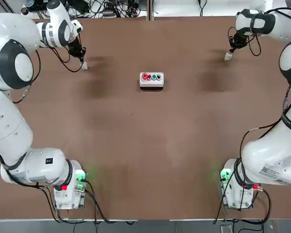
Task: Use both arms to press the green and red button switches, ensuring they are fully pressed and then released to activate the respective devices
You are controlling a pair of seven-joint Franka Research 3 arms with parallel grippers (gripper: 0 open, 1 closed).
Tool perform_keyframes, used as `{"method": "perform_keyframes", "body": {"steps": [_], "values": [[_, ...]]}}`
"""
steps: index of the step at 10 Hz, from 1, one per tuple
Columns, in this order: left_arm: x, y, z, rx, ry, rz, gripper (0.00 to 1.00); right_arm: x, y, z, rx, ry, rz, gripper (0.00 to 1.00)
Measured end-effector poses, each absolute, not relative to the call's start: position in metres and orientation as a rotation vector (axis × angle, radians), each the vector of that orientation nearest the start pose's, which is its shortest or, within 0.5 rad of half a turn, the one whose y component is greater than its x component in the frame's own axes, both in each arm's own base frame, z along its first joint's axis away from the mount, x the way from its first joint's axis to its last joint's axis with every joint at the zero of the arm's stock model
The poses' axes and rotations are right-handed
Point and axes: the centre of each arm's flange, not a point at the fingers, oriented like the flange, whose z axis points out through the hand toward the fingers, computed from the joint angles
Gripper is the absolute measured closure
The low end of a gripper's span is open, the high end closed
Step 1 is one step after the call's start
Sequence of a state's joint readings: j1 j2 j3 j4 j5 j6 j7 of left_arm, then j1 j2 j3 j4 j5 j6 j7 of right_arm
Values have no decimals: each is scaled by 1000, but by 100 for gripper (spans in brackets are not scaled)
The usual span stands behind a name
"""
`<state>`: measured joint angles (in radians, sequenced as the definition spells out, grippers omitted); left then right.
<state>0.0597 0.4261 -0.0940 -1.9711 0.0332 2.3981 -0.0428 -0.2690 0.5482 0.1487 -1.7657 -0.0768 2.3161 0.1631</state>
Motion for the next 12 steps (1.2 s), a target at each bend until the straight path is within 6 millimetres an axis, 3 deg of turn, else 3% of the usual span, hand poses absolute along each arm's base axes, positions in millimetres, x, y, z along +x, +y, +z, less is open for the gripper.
{"method": "perform_keyframes", "body": {"steps": [12], "values": [[611, -19, 254, -3158, 14, -8, 99, 655, -90, 257, -3097, 400, 22, 99]]}}
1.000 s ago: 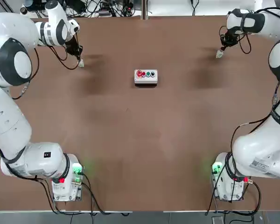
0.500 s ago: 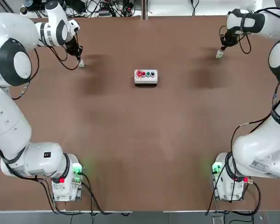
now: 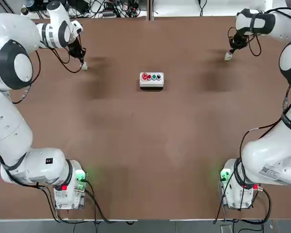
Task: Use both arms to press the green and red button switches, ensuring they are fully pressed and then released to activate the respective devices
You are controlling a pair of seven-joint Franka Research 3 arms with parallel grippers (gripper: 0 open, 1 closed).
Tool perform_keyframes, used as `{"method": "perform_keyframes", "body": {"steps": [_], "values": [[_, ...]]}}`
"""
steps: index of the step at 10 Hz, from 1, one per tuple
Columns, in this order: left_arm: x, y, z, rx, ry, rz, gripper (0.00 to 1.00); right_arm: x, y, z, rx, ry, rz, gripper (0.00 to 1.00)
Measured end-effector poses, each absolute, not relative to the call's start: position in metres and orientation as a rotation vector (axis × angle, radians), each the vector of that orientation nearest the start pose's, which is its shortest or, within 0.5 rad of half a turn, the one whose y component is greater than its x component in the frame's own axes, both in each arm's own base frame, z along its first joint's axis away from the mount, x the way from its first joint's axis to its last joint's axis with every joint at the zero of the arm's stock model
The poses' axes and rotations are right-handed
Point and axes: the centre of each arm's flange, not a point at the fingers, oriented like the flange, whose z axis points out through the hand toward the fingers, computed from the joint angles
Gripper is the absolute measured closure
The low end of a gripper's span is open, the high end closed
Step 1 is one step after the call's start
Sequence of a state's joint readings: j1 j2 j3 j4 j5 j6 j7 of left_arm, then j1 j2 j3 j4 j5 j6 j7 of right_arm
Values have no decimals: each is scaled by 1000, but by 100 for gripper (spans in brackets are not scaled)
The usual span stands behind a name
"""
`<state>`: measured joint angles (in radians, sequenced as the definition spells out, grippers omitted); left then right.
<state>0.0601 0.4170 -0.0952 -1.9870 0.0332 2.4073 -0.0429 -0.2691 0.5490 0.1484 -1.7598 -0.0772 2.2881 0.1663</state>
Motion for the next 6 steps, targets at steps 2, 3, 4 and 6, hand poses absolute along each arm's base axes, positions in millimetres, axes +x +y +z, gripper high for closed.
{"method": "perform_keyframes", "body": {"steps": [2, 3, 4, 6], "values": [[610, -19, 255, -3158, 14, 0, 99, 656, -90, 259, -3097, 401, 33, 99], [610, -19, 256, -3157, 14, 9, 99, 656, -90, 259, -3097, 402, 34, 99], [610, -19, 257, -3157, 13, 16, 99, 656, -91, 259, -3097, 403, 34, 99], [610, -19, 258, -3156, 9, 20, 99, 656, -91, 259, -3097, 404, 36, 99]]}}
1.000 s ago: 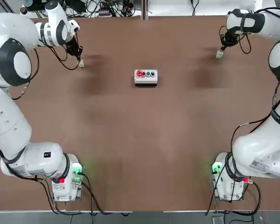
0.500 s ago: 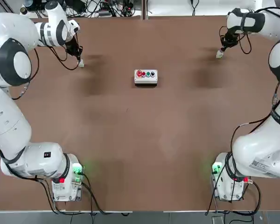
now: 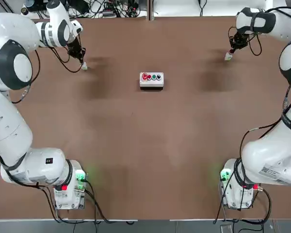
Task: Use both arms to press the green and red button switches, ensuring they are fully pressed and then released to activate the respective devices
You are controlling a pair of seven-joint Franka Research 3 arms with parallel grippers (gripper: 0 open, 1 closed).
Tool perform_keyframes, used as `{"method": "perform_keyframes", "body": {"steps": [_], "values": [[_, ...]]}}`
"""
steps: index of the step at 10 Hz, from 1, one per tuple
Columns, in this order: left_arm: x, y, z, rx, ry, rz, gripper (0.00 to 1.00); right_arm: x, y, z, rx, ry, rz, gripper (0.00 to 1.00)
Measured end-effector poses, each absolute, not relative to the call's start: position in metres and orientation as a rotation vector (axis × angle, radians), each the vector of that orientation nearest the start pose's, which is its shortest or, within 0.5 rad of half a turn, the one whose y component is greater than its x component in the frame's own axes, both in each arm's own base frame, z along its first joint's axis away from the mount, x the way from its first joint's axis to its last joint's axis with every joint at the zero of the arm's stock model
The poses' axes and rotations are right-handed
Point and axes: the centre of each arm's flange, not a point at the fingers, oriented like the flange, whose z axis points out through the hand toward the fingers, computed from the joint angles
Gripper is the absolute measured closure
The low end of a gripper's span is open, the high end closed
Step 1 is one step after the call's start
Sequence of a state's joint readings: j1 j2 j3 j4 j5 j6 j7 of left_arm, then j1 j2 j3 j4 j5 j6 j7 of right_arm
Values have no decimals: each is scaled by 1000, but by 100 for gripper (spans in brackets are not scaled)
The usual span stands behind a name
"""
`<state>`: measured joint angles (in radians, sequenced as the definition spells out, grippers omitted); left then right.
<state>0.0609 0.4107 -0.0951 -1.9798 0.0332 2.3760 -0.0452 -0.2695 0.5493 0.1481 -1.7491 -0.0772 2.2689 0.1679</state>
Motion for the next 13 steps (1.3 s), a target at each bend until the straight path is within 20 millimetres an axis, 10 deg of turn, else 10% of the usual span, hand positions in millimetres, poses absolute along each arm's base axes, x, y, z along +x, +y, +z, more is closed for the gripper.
{"method": "perform_keyframes", "body": {"steps": [9, 13], "values": [[616, -16, 270, -3150, -20, 104, 99, 659, -93, 268, -3098, 416, 79, 99], [625, -16, 304, -3147, -21, 92, 96, 674, -88, 310, -3100, 414, 96, 99]]}}
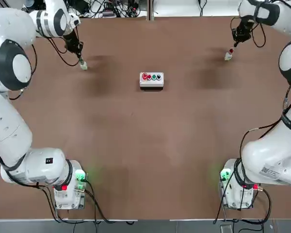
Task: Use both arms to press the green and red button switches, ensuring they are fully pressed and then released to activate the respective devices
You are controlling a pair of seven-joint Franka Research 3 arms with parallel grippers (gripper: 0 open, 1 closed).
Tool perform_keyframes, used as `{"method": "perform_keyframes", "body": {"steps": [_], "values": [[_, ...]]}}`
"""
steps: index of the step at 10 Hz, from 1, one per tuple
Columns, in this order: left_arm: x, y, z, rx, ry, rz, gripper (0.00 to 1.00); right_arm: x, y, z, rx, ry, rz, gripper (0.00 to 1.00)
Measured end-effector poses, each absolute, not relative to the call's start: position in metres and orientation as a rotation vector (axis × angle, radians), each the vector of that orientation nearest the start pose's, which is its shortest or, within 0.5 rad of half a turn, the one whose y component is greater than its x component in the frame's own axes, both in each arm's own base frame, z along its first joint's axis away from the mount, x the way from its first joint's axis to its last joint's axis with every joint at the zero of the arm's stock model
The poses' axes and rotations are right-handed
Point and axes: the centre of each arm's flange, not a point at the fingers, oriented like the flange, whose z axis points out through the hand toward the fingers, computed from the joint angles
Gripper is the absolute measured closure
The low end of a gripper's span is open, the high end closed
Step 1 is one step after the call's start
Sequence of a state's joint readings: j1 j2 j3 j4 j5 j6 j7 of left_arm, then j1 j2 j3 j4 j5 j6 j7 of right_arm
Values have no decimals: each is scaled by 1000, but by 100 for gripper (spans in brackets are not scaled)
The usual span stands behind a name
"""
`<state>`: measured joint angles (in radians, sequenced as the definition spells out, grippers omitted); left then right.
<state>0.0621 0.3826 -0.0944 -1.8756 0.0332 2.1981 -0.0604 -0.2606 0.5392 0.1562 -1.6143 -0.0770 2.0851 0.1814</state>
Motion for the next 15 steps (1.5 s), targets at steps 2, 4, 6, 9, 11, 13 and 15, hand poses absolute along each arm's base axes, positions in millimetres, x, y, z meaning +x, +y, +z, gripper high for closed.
{"method": "perform_keyframes", "body": {"steps": [2, 4, 6, 9, 11, 13, 15], "values": [[627, -15, 358, -3140, -23, 64, 83, 676, -80, 330, -3104, 401, 74, 99], [622, -17, 430, -3131, -20, 68, 63, 676, -71, 353, -3108, 414, 93, 92], [613, -30, 495, -3129, 8, 63, 34, 677, -61, 371, -3112, 410, 105, 75], [594, -34, 567, -3126, -4, 30, 0, 670, -54, 405, -3121, 417, 119, 30], [581, -26, 603, -3135, -24, -6, 0, 661, -37, 440, -3131, 427, 113, 1], [573, -28, 631, -3134, -18, -18, 0, 648, -12, 485, -3149, 390, 61, 0], [566, -34, 648, -3151, 6, 4, 0, 625, -3, 535, -3171, 381, 35, 0]]}}
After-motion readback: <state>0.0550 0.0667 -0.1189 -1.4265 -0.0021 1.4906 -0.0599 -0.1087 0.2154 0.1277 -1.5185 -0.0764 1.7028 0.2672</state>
